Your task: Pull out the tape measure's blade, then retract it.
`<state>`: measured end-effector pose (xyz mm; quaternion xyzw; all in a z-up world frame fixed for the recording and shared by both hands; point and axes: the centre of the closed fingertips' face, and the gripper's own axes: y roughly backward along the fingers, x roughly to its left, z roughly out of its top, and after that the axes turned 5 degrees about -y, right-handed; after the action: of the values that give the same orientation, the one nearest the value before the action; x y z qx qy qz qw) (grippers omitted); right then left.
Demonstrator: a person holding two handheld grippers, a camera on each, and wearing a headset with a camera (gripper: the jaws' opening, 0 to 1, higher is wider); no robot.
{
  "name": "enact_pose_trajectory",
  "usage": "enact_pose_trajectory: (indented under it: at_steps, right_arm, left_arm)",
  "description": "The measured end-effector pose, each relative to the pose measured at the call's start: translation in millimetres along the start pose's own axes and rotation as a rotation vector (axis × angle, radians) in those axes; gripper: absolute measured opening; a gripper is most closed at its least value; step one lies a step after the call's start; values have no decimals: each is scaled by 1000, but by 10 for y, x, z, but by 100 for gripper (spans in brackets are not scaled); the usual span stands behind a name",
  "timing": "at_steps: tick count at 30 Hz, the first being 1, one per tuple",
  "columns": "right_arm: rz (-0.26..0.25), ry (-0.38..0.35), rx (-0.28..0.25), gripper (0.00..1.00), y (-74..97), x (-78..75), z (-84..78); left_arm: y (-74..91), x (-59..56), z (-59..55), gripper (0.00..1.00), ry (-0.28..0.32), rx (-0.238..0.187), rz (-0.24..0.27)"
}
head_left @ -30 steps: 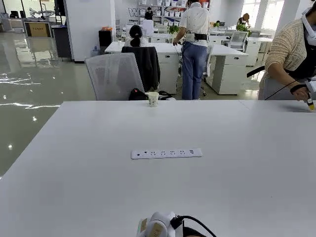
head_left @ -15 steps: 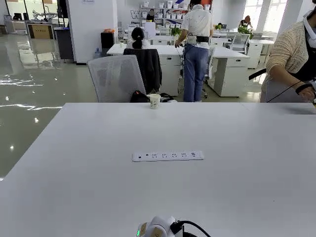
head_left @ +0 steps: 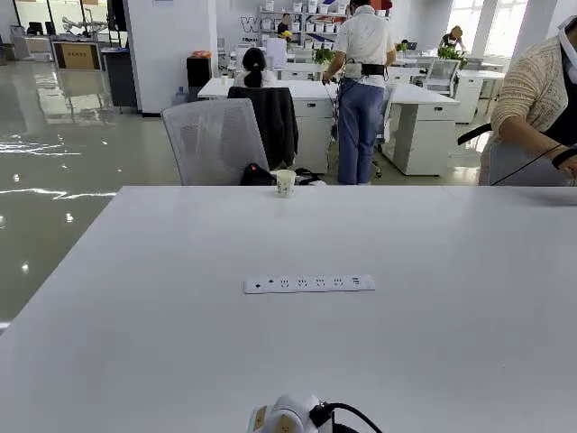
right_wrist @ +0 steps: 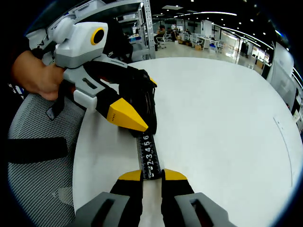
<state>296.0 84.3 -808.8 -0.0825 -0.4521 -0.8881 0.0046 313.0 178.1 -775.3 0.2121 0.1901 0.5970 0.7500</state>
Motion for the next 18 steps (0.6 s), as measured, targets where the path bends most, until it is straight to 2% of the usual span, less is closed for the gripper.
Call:
enact_pose_trajectory:
  at_steps: [18]
  right_arm:
    - [2,1,-9,11,-31,16,43]
  left_arm:
    - [-2,0,-5,61,1,2,-1]
